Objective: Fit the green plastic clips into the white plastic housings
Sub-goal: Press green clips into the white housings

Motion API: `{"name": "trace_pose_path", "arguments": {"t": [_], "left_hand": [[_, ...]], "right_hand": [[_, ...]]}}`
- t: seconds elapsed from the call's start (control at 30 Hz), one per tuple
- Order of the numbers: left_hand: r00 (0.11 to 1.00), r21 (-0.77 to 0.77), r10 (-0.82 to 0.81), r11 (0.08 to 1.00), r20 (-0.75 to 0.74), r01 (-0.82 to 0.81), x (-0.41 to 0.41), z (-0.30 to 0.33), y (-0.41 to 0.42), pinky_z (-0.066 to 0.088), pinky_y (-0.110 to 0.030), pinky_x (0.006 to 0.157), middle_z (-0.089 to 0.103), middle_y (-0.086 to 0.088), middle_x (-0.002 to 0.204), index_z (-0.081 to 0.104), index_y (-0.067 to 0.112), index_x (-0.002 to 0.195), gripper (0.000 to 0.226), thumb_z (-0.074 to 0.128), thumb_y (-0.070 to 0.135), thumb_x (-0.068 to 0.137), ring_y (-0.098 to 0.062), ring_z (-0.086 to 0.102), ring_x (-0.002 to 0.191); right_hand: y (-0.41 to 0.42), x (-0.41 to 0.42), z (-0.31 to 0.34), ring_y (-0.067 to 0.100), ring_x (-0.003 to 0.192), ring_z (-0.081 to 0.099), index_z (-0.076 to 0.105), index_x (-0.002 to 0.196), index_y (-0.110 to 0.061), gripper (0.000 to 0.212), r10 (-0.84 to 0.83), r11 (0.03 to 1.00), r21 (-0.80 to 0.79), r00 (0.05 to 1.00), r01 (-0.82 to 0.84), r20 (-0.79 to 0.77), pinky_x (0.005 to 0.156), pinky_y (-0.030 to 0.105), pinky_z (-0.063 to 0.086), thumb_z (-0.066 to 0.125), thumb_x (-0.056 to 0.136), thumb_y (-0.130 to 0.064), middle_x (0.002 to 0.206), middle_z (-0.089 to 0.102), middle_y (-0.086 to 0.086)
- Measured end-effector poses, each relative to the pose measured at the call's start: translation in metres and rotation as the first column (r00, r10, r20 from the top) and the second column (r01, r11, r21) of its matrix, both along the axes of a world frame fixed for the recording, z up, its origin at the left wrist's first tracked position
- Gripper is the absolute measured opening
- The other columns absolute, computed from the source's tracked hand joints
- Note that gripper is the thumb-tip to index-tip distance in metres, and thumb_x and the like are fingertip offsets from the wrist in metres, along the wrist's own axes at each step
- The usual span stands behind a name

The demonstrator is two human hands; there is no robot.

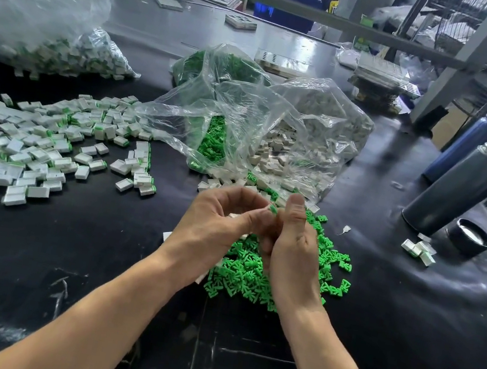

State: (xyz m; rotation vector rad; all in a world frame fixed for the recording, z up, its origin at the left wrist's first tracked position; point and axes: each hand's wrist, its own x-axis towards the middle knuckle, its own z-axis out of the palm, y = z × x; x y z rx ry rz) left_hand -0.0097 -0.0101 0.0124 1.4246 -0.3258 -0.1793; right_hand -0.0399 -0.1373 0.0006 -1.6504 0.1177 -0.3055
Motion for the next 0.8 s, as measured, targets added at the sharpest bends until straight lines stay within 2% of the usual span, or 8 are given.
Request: {"name": "trace_pose_path", "arguments": {"t": [0.1, 0.2, 0.3, 0.53, 0.63, 0.7, 0.8], "left_hand": [[0.995, 0.081, 0.089, 0.992, 0.045, -0.093, 0.006, -0.002, 0.006, 0.053, -0.019, 0.070, 0.076, 0.002, 0.084, 0.077, 0.017, 0.092, 0.006, 0.080, 0.019, 0.086, -0.004, 0.066, 0.075], [0.994, 0.109, 0.095, 0.989, 0.050, -0.100, 0.009, -0.003, 0.010, 0.051, -0.016, 0.066, 0.076, 0.004, 0.080, 0.077, 0.019, 0.089, 0.004, 0.080, 0.019, 0.086, -0.002, 0.065, 0.070], [0.993, 0.149, 0.091, 0.984, 0.072, -0.101, 0.009, -0.004, 0.011, 0.051, -0.015, 0.065, 0.076, 0.005, 0.079, 0.076, 0.019, 0.089, 0.005, 0.080, 0.018, 0.086, -0.001, 0.064, 0.069], [0.992, 0.180, 0.084, 0.979, 0.095, -0.100, 0.008, -0.003, 0.009, 0.052, -0.016, 0.067, 0.076, 0.002, 0.084, 0.076, 0.016, 0.092, 0.008, 0.080, 0.016, 0.086, -0.004, 0.067, 0.074], [0.992, 0.152, 0.079, 0.984, 0.099, -0.094, 0.006, -0.001, 0.009, 0.053, -0.015, 0.067, 0.076, 0.003, 0.086, 0.075, 0.016, 0.098, 0.016, 0.082, 0.016, 0.084, -0.005, 0.069, 0.076], [0.987, 0.189, 0.088, 0.975, 0.135, -0.113, 0.005, -0.002, 0.008, 0.057, -0.020, 0.068, 0.075, 0.003, 0.088, 0.072, 0.021, 0.101, 0.023, 0.084, 0.020, 0.081, -0.012, 0.071, 0.079], [0.963, 0.310, 0.099, 0.934, 0.251, -0.176, 0.003, -0.005, 0.008, 0.055, -0.023, 0.063, 0.072, 0.009, 0.085, 0.070, 0.031, 0.097, 0.020, 0.084, 0.026, 0.084, -0.006, 0.065, 0.072]], "right_hand": [[-0.010, 0.000, 0.002, 0.010, 0.057, 0.050, 0.069, 0.081, -0.023, 0.043, -0.088, 0.993, -0.067, 0.992, 0.094, 0.092, 0.055, 0.030, 0.038, 0.050, 0.102, -0.055, 0.065, 0.059, -0.008], [-0.016, -0.001, 0.005, 0.008, 0.064, 0.058, 0.071, 0.091, -0.025, 0.019, -0.035, 0.992, -0.111, 0.988, 0.052, 0.149, 0.057, 0.022, 0.044, 0.065, 0.099, -0.041, 0.075, 0.068, -0.008], [-0.016, -0.001, 0.004, 0.005, 0.072, 0.065, 0.073, 0.094, -0.025, 0.006, -0.014, 0.979, -0.198, 0.991, 0.040, 0.132, 0.065, 0.018, 0.049, 0.072, 0.098, -0.030, 0.082, 0.073, -0.009], [-0.018, 0.002, 0.001, 0.010, 0.072, 0.070, 0.074, 0.091, -0.024, 0.008, -0.054, 0.983, -0.171, 0.996, 0.066, 0.074, 0.065, 0.021, 0.054, 0.073, 0.096, -0.029, 0.082, 0.075, -0.004], [-0.017, 0.004, -0.002, 0.016, 0.075, 0.072, 0.073, 0.091, -0.022, 0.010, -0.069, 0.988, -0.137, 0.997, 0.075, 0.046, 0.069, 0.030, 0.060, 0.072, 0.097, -0.030, 0.083, 0.076, -0.001], [-0.018, 0.006, -0.004, 0.016, 0.077, 0.074, 0.073, 0.092, -0.021, 0.010, -0.074, 0.990, -0.119, 0.997, 0.077, 0.028, 0.071, 0.033, 0.061, 0.071, 0.097, -0.029, 0.085, 0.077, -0.001], [-0.016, 0.008, -0.006, 0.002, 0.067, 0.068, 0.071, 0.086, -0.022, 0.012, -0.092, 0.990, -0.106, 0.995, 0.095, 0.035, 0.061, 0.017, 0.053, 0.070, 0.097, -0.026, 0.078, 0.076, -0.009]]}}
